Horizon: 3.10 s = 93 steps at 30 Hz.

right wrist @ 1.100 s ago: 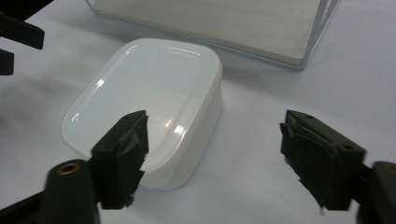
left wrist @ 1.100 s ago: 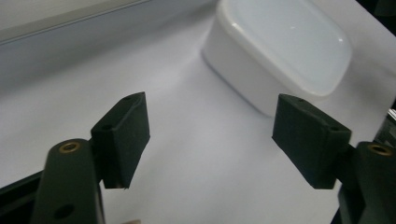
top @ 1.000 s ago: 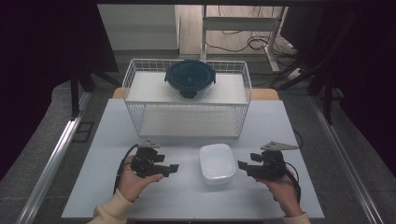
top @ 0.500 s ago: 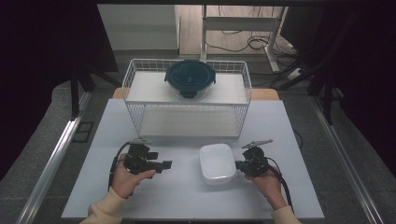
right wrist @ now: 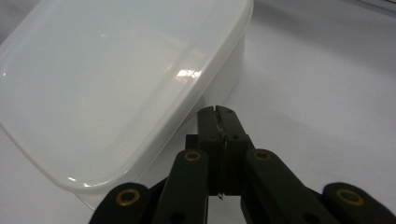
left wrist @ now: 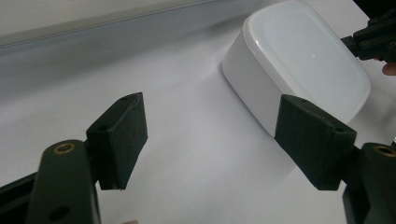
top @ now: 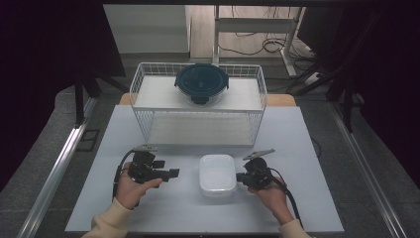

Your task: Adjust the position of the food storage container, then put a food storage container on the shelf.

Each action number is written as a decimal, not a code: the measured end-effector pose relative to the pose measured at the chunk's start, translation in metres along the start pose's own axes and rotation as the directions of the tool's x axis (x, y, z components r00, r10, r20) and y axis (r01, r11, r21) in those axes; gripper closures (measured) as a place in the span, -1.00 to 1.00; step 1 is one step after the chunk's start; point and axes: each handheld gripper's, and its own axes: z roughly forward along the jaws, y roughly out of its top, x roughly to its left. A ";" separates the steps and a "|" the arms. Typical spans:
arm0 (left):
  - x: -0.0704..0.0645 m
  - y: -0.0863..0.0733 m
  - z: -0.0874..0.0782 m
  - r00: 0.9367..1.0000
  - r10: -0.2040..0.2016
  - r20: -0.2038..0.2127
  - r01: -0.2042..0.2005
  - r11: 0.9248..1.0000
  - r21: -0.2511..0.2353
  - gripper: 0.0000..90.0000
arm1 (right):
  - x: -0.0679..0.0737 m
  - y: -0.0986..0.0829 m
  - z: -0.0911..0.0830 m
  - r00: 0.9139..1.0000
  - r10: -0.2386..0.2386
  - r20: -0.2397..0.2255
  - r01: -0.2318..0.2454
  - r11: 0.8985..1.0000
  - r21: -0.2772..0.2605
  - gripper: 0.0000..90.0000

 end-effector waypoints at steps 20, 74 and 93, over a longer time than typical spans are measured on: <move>-0.003 0.001 0.000 0.999 0.004 0.036 -0.003 0.999 -0.037 -0.44 | -0.011 -0.011 -0.045 0.989 0.118 -0.091 -0.132 0.977 -0.169 -0.08; -0.021 0.010 0.039 0.895 -0.230 0.381 0.248 0.969 0.002 0.76 | -0.001 0.005 -0.043 0.903 0.278 -0.328 -0.336 0.932 -0.134 0.77; -0.059 0.108 -0.093 0.955 0.005 0.297 0.073 0.965 -0.250 0.76 | 0.044 0.111 -0.145 0.956 0.029 -0.292 -0.140 0.920 -0.367 0.77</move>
